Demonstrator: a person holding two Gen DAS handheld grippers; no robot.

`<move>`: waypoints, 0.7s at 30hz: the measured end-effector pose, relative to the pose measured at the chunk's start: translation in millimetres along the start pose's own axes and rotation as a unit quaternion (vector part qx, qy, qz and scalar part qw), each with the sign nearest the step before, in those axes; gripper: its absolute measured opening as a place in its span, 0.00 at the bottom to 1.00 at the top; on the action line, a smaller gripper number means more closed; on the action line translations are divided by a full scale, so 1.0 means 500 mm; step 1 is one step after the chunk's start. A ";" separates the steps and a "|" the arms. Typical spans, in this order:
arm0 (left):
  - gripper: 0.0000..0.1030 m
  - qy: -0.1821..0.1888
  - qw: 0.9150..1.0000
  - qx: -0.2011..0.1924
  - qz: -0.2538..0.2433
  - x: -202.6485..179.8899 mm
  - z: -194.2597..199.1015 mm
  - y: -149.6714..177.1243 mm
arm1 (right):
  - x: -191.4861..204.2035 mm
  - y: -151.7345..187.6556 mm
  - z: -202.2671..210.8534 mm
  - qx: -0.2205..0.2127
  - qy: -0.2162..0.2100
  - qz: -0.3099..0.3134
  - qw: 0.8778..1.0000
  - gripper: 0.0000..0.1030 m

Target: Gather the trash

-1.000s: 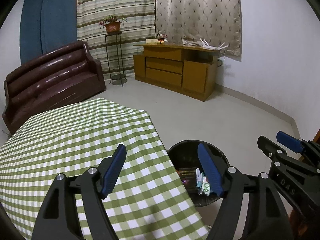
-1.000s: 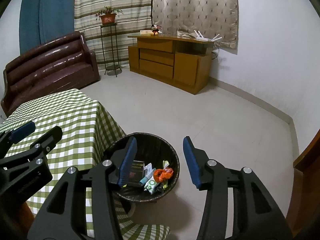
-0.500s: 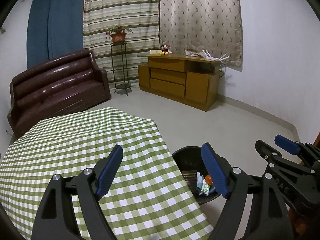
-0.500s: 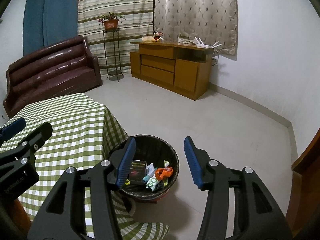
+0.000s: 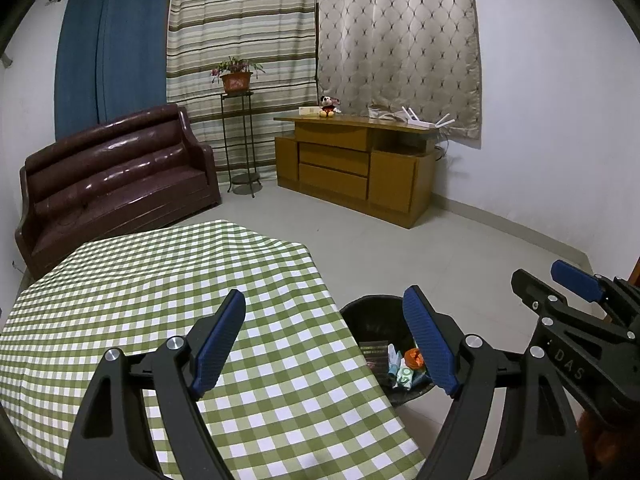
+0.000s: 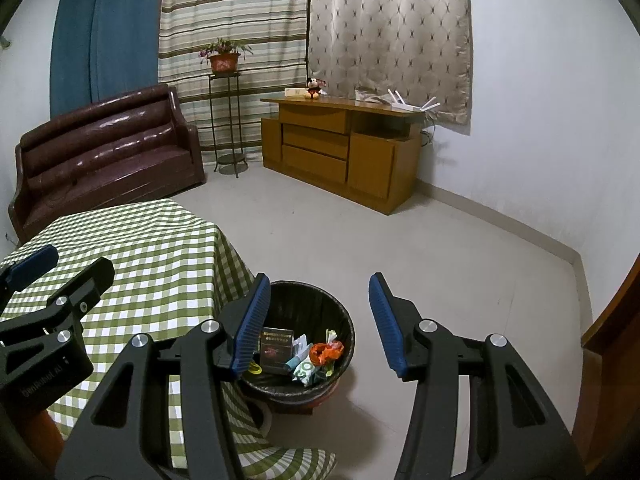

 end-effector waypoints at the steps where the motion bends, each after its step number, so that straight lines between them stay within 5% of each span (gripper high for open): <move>1: 0.76 0.000 1.000 -0.001 0.000 0.000 0.003 0.001 | 0.000 0.001 0.000 0.000 0.000 -0.001 1.000 0.49; 21: 0.76 0.000 1.000 0.001 0.005 0.002 0.010 0.003 | 0.003 0.000 0.003 -0.001 0.000 0.000 1.000 0.49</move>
Point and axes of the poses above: each gripper's, at about its wrist camera, not at the fingertips, and z roughly against the way its jaws point, x to its left, y to its underside, the point moved 2 cm from there along -z, roughly the way its jaws point, and after that the axes turned 3 degrees about y, right-handed, at the moved point
